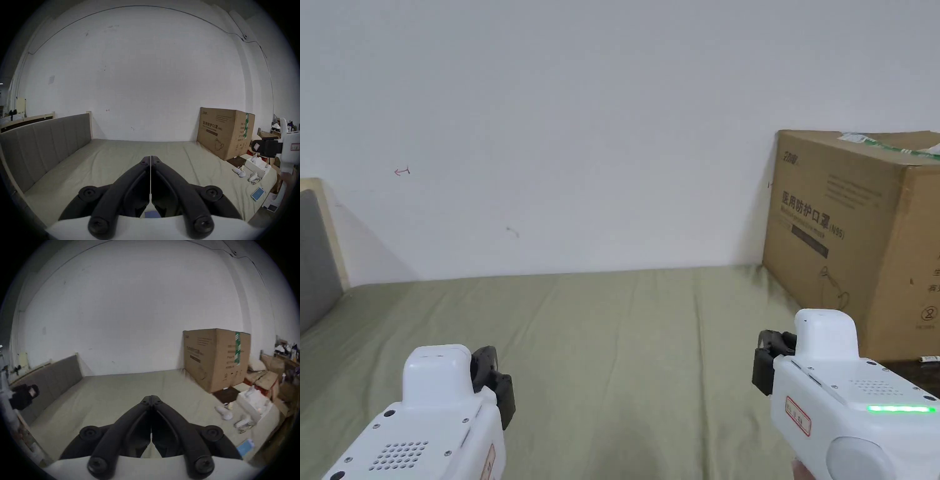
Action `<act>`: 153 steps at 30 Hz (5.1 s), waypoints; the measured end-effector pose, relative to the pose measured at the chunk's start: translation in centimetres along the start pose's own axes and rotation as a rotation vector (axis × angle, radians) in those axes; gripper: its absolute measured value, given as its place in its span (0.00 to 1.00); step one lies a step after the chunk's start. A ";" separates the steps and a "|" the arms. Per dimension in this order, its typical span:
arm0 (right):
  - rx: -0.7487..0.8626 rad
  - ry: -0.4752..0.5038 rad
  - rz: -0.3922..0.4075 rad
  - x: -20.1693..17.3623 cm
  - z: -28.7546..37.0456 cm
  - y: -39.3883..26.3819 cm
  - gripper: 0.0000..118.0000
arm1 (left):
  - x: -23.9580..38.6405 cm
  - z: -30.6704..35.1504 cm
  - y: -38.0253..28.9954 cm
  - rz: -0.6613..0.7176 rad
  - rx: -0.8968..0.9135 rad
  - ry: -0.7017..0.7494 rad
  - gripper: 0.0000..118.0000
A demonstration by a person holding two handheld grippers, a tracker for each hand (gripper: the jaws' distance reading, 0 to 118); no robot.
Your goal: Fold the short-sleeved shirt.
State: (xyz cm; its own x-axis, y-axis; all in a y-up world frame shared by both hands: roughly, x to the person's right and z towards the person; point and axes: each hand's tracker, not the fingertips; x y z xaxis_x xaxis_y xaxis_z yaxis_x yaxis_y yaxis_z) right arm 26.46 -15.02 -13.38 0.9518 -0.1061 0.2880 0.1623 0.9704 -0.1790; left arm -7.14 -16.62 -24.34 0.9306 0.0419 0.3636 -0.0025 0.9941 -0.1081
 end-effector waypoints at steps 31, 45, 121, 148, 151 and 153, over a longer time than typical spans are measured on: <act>-1.006 0.365 -0.435 0.6 -16.1 -22.3 0.00 | -9.3 -14.6 -32.6 1.222 -0.990 -0.867 0.88; -0.967 0.350 -0.406 0.4 -14.0 -20.0 0.00 | -6.9 -14.0 -27.6 0.888 -0.950 -0.785 0.18; 0.255 -0.015 0.097 -4.6 3.5 -0.1 1.00 | 3.0 3.3 3.9 -0.060 0.216 0.071 0.91; 0.193 0.007 0.125 -5.3 3.2 -0.6 1.00 | 2.5 2.9 2.4 -0.027 0.103 0.033 0.92; 0.185 0.003 0.127 -5.3 3.0 -0.6 1.00 | 3.0 2.9 2.4 -0.077 0.112 0.084 0.92; 0.177 0.010 0.120 -5.2 2.8 -0.6 1.00 | 3.1 2.7 2.4 -0.095 0.101 0.075 0.92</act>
State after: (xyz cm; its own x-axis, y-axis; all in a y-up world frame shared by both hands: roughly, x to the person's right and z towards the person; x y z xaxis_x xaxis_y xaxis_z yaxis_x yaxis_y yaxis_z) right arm 20.66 -14.40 -12.14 0.9642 0.0111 0.2650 0.0004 0.9991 -0.0435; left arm -5.20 -13.84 -20.99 0.9530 -0.0570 0.2977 0.0539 0.9984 0.0186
